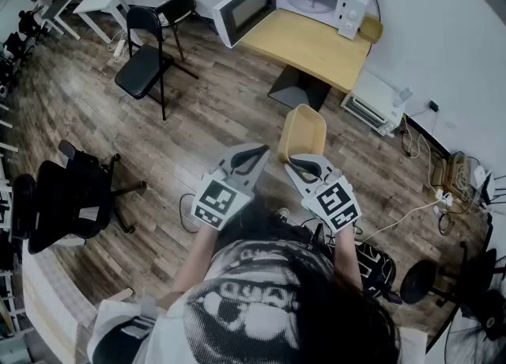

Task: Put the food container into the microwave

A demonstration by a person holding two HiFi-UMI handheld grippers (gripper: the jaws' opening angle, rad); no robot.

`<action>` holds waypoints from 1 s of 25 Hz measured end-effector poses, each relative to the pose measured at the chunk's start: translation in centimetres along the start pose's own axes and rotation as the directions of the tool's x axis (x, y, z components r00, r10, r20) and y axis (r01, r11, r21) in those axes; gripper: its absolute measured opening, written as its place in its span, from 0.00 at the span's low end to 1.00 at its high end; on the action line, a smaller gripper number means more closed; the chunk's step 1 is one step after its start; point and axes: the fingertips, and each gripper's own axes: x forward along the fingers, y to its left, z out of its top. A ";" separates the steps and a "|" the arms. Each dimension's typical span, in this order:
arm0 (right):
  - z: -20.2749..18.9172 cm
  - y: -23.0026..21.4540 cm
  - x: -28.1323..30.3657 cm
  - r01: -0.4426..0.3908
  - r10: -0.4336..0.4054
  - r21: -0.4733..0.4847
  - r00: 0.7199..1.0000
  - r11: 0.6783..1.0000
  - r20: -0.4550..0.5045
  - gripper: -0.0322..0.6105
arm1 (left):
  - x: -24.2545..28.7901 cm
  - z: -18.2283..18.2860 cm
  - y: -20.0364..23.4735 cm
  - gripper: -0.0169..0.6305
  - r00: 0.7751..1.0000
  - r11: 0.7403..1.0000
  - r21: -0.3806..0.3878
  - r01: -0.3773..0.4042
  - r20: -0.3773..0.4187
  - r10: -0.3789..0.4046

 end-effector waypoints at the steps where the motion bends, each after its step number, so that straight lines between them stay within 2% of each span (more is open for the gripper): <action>1: -0.1 0.0 -0.1 -0.001 0.001 -0.001 1.000 1.000 0.001 0.09 | 0.1 0.0 -0.1 0.03 1.000 1.000 0.001 -0.003 0.001 0.003; 14: -1.4 0.3 -1.0 -0.026 0.026 0.000 1.000 1.000 0.017 0.09 | 0.0 -0.2 -1.6 0.03 0.999 1.000 0.009 -0.030 -0.019 0.030; 25: -2.4 -2.5 -1.4 0.000 0.000 0.039 1.000 0.999 0.021 0.10 | 3.0 0.4 -1.4 0.03 0.999 1.000 0.027 0.000 -0.039 0.001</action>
